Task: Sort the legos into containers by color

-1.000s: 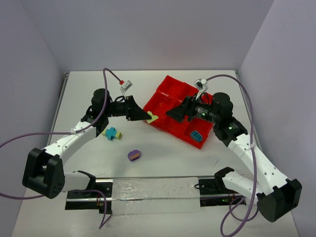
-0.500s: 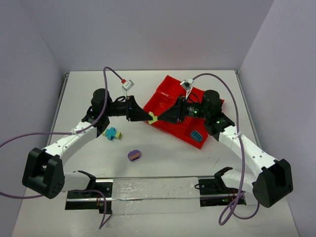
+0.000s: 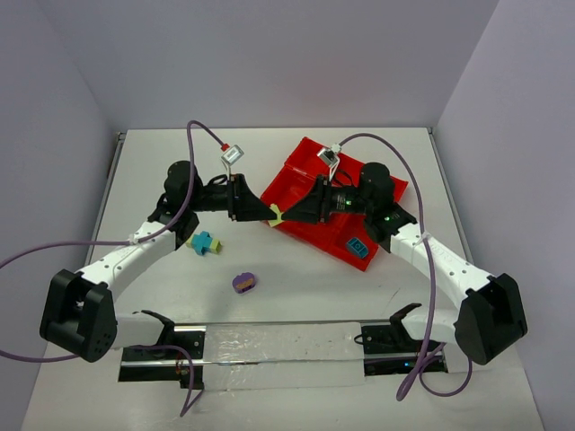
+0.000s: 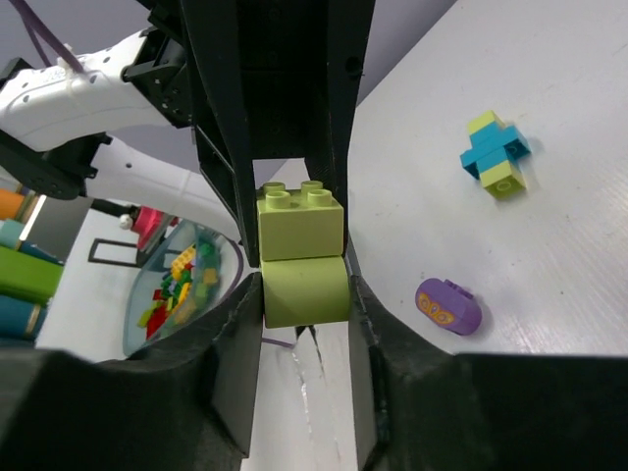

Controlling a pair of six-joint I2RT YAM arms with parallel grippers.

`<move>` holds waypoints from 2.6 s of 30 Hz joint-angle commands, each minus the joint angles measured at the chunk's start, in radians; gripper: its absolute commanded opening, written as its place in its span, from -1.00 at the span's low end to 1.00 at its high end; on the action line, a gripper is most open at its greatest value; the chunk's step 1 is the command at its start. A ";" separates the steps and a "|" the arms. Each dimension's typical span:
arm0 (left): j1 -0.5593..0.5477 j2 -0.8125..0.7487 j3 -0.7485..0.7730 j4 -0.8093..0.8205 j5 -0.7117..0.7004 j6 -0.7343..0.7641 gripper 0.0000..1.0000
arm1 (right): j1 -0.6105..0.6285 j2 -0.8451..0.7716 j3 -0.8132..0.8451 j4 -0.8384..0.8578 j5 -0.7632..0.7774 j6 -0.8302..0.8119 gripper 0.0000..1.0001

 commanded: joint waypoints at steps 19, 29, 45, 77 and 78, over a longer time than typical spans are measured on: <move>0.002 -0.043 0.063 -0.084 -0.023 0.100 0.90 | 0.017 -0.055 -0.016 -0.014 0.050 -0.042 -1.00; 0.014 -0.056 0.040 -0.057 -0.017 0.079 0.18 | 0.016 -0.057 -0.022 -0.023 0.053 -0.048 -1.00; 0.024 -0.054 0.035 -0.062 -0.027 0.074 -0.98 | 0.016 -0.051 -0.019 -0.052 0.050 -0.067 -1.00; 0.105 -0.001 0.080 -0.330 -0.470 0.084 -0.99 | -0.008 0.140 0.287 -0.609 0.834 -0.204 -1.00; 0.105 0.003 0.085 -0.349 -0.476 0.085 -0.99 | -0.003 0.169 0.325 -0.609 0.836 -0.206 -1.00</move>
